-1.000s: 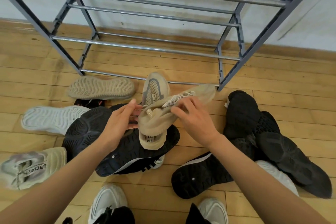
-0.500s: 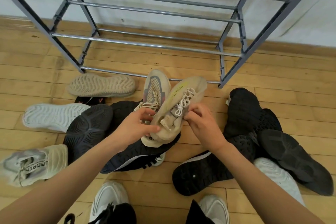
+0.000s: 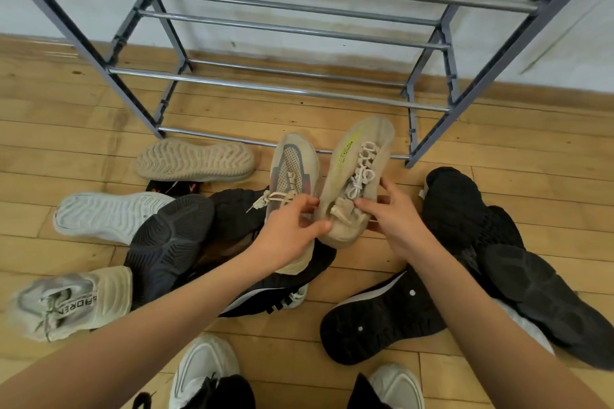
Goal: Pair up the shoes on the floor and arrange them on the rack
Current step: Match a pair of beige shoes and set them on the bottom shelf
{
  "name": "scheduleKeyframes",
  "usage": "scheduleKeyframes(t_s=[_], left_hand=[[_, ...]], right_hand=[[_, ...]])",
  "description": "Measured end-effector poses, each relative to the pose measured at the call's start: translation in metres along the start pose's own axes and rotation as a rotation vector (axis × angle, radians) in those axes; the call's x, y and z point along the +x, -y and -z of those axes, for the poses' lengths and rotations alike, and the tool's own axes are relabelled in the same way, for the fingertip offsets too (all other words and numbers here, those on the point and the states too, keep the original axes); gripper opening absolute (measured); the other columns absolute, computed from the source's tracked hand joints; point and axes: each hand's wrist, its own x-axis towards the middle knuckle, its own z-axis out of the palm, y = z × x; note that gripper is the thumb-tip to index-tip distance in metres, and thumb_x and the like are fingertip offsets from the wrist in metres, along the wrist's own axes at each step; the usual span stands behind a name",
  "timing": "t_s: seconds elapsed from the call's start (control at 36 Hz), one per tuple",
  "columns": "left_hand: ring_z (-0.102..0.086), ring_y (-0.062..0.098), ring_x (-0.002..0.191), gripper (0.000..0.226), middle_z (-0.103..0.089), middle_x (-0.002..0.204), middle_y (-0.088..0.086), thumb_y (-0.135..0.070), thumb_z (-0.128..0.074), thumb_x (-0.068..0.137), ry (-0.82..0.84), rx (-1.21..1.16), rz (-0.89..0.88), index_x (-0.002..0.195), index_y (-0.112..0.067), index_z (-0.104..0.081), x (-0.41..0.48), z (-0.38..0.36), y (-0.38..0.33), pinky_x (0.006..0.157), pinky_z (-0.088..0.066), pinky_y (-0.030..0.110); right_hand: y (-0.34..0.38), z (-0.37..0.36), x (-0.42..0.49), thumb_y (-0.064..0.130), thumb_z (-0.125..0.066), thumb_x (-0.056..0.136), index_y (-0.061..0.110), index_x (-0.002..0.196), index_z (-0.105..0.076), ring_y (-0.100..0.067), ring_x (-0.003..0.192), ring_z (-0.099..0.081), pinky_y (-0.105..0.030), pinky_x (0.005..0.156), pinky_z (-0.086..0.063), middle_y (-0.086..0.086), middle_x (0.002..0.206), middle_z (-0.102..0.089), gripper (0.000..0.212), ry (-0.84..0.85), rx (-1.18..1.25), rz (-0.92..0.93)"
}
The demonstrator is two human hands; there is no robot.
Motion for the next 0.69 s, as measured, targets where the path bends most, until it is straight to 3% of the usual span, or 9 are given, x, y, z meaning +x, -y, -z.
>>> scheduleKeyframes(t_s=[0.06,0.14,0.22,0.31,0.44,0.56,0.69], left_hand=[[-0.051,0.010,0.114,0.036,-0.058,0.126,-0.004,-0.026,-0.063,0.088,-0.018,0.260,-0.129,0.122,-0.020,-0.058,0.004,-0.001,0.000,0.095,-0.034,0.017],[-0.037,0.017,0.130,0.031,-0.050,0.133,-0.003,-0.023,-0.058,0.090,-0.103,0.556,-0.284,0.121,-0.021,-0.061,0.008,0.001,0.006,0.109,-0.025,0.028],[-0.025,0.022,0.136,0.042,-0.041,0.140,0.001,-0.028,-0.055,0.089,-0.195,0.744,-0.274,0.130,-0.022,-0.051,0.009,0.003,0.019,0.114,-0.017,0.037],[-0.026,0.023,0.136,0.046,-0.036,0.145,0.001,-0.035,-0.052,0.091,-0.121,0.692,-0.168,0.135,-0.021,-0.046,0.010,0.004,0.027,0.114,-0.018,0.037],[-0.033,0.021,0.132,0.046,-0.039,0.144,-0.004,-0.039,-0.055,0.090,-0.062,0.658,-0.163,0.132,-0.021,-0.051,0.014,0.014,0.030,0.110,-0.027,0.036],[-0.043,0.019,0.126,0.035,-0.049,0.136,-0.004,-0.030,-0.057,0.090,-0.062,0.580,-0.180,0.123,-0.021,-0.058,0.019,0.024,0.032,0.106,-0.035,0.037],[-0.056,0.016,0.107,0.022,-0.058,0.115,-0.002,-0.020,-0.060,0.088,-0.131,0.433,-0.212,0.110,-0.016,-0.065,0.031,0.047,0.033,0.092,-0.044,0.029]], right_hand=[[-0.006,0.011,0.003,0.002,-0.065,0.083,0.024,0.141,-0.038,-0.020,0.097,-0.065,-0.038,0.078,-0.057,-0.007,0.108,-0.066,0.068,-0.053,-0.090,0.030],[-0.015,0.031,0.009,0.006,-0.066,0.082,0.028,0.145,-0.033,-0.019,0.102,-0.061,-0.045,0.089,-0.053,-0.003,0.111,-0.063,0.074,-0.119,-0.328,0.073],[-0.023,0.044,0.015,0.008,-0.065,0.082,0.029,0.145,-0.033,-0.017,0.098,-0.060,-0.044,0.091,-0.051,0.002,0.108,-0.061,0.073,-0.156,-0.465,0.039],[-0.032,0.043,0.021,0.011,-0.063,0.085,0.022,0.144,-0.033,-0.024,0.108,-0.058,-0.043,0.094,-0.049,-0.006,0.125,-0.058,0.067,-0.144,-0.560,-0.014],[-0.036,0.031,0.025,0.016,-0.058,0.087,0.016,0.133,-0.043,-0.031,0.114,-0.054,-0.040,0.094,-0.047,-0.012,0.127,-0.056,0.048,-0.152,-0.691,-0.006],[-0.025,0.014,0.025,0.016,-0.056,0.088,0.013,0.143,-0.033,-0.030,0.123,-0.044,-0.036,0.100,-0.039,-0.014,0.138,-0.041,0.059,-0.175,-0.818,0.152],[-0.001,-0.022,0.026,0.031,-0.054,0.092,0.020,0.135,-0.045,-0.022,0.129,-0.039,-0.029,0.101,-0.031,-0.005,0.141,-0.043,0.045,-0.026,-0.905,0.314]])
